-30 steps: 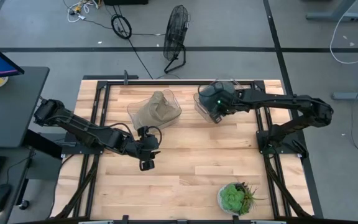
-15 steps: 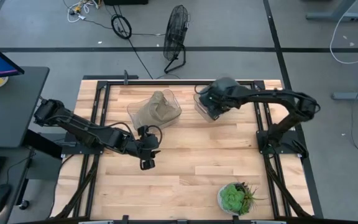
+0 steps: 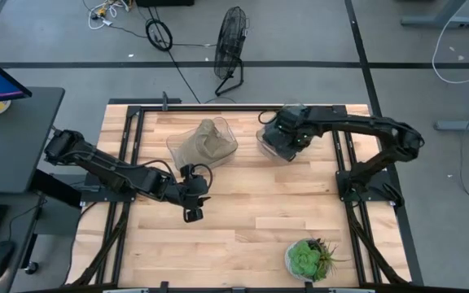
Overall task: Pick & Place hat
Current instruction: Put the gray cap into the right transparent bin
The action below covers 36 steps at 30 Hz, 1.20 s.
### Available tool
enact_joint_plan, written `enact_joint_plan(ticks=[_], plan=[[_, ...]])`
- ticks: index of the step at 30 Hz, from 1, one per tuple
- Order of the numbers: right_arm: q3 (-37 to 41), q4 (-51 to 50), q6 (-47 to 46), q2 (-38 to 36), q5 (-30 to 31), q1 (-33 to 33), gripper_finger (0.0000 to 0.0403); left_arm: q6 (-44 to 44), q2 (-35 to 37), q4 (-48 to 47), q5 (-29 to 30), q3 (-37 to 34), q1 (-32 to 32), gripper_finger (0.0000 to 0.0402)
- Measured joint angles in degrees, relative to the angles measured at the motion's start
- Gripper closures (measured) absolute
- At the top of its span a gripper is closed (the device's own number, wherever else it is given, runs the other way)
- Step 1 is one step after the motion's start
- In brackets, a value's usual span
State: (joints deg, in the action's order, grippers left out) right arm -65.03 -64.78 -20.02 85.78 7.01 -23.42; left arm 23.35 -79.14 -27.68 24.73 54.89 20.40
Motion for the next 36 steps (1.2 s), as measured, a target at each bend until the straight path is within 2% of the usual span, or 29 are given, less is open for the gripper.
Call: enact_joint_plan(ticks=[3, 5, 10, 12, 14, 16, 25, 29, 36], plan=[[-3.8, -4.2, 0.0, -3.0, 0.0, 0.8, 0.0393, 0.0, 0.0, 0.0, 0.0, 0.0, 0.0, 0.0236], [-5.7, -2.9, 0.0, -4.8, 1.6, 0.9, 0.0392, 0.0, 0.0, 0.0, 0.0, 0.0, 0.0, 0.0236], [-5.8, 15.5, 3.2, -7.6, 14.7, 0.8, 0.0398, -0.1, 0.0, 0.0, 0.0, 0.0, 0.0, 0.0236], [-4.7, 22.8, 7.3, -7.2, 16.3, 0.4, 0.0400, 0.0, 0.0, 0.0, 0.0, 0.0, 0.0, 0.0236], [-3.7, 28.8, 9.3, -5.7, 15.5, -0.2, 0.0401, 0.0, 0.0, 0.0, 0.0, 0.0, 0.0, 0.0236], [-2.8, 30.0, 8.5, -3.3, 14.2, -0.8, 0.0401, 0.0, 0.0, 0.0, 0.0, 0.0, 0.0, 0.0236], [-0.5, 22.1, 2.8, 8.8, 11.8, -2.8, 0.0402, 0.0, 0.0, 0.0, 0.0, 0.0, 0.0, 0.0236], [-0.5, 20.2, 1.5, 10.6, 9.1, -2.8, 0.0402, 0.0, 0.0, 0.0, 0.0, 0.0, 0.0, 0.0236], [-0.8, 18.7, 2.5, 11.3, 8.4, -2.6, 0.0403, -0.5, 0.0, 0.0, 0.9, 0.0, 0.0, 0.0236]])
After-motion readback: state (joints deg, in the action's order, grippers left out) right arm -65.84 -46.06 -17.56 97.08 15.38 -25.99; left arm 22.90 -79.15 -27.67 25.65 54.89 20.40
